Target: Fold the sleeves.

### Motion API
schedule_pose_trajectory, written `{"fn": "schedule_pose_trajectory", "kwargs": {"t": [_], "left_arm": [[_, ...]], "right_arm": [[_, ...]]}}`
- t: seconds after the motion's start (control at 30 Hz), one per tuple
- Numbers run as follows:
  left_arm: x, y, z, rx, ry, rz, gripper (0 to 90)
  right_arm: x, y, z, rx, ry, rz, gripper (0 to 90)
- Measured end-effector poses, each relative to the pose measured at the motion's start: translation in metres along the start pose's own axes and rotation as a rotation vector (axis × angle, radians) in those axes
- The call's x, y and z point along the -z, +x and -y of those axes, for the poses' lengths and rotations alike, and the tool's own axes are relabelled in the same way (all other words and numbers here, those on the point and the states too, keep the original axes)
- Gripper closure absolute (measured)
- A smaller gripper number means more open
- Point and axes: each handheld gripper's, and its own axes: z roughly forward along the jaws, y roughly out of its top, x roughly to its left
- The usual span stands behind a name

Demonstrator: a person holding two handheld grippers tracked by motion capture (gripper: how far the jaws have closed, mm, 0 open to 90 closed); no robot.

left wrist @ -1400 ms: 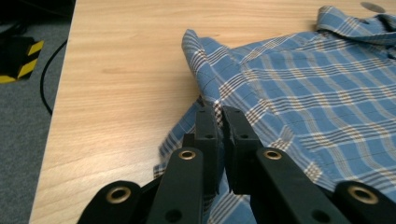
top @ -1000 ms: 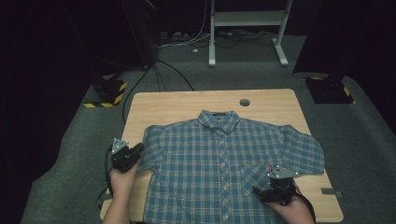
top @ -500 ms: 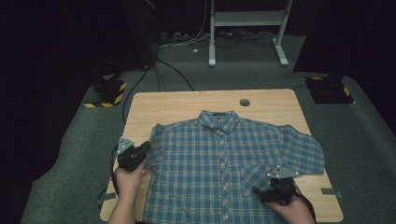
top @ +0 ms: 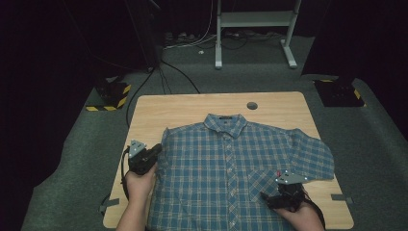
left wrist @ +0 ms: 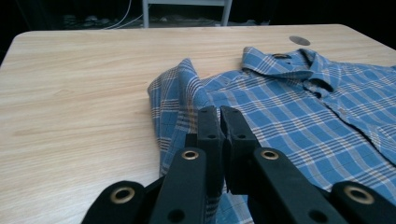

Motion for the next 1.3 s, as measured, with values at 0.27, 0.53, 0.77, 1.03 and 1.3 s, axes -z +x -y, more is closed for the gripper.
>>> {"fn": "schedule_pose_trajectory", "kwargs": {"t": [0.27, 0.53, 0.77, 1.03, 1.3], "left_arm": [[-0.01, -0.019, -0.007, -0.025, 0.01, 0.023, 86.8], [-0.022, -0.038, -0.014, -0.046, 0.022, 0.053, 86.8], [-0.034, -0.047, -0.008, -0.05, 0.051, 0.06, 86.7], [-0.047, -0.057, 0.0, -0.055, 0.087, 0.083, 86.4], [-0.06, -0.062, 0.007, -0.078, 0.127, 0.082, 85.5]], "right_arm": [[0.0, 0.0, 0.0, -0.001, 0.0, -0.002, 0.0], [0.0, 0.0, 0.0, -0.002, 0.001, -0.006, 0.0], [0.0, 0.0, 0.0, 0.0, -0.001, -0.006, 0.1], [0.0, 0.0, 0.0, -0.001, -0.001, -0.008, 0.3], [0.0, 0.0, 0.0, 0.0, -0.001, -0.009, 0.4]]}}
